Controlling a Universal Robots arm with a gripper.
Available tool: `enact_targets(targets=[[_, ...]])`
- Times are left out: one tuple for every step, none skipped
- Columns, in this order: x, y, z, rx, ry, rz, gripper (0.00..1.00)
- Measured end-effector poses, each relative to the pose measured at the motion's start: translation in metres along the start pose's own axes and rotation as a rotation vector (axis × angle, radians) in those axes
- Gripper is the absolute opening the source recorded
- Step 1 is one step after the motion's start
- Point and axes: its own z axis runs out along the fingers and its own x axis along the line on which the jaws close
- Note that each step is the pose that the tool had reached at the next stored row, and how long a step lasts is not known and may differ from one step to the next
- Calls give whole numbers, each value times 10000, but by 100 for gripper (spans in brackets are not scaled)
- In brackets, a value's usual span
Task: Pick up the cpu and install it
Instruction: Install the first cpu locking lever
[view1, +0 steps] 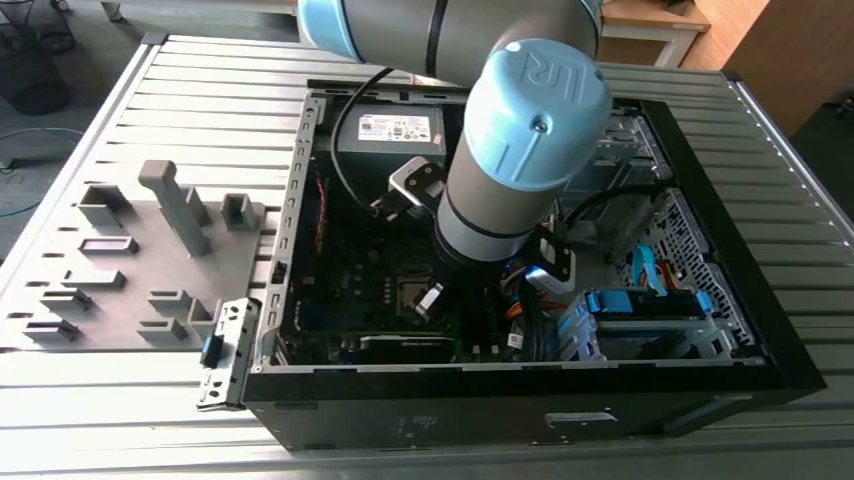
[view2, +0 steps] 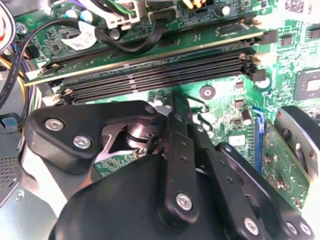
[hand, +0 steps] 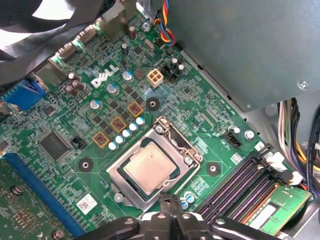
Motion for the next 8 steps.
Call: enact_targets(targets=[[4, -4, -1, -8, -8, -1, 11], [9, -9, -2, -15, -16, -1, 11], [16, -16, -3, -21, -22, -3, 11], [22, -21, -4, -28, -29, -3, 11], [24, -23, -7, -33, -34, -2, 11], [24, -21, -16, -38, -39, -1, 11], [23, -20, -28, -42, -45, -2, 11], [22, -18, -47, -41, -43, -2, 11]])
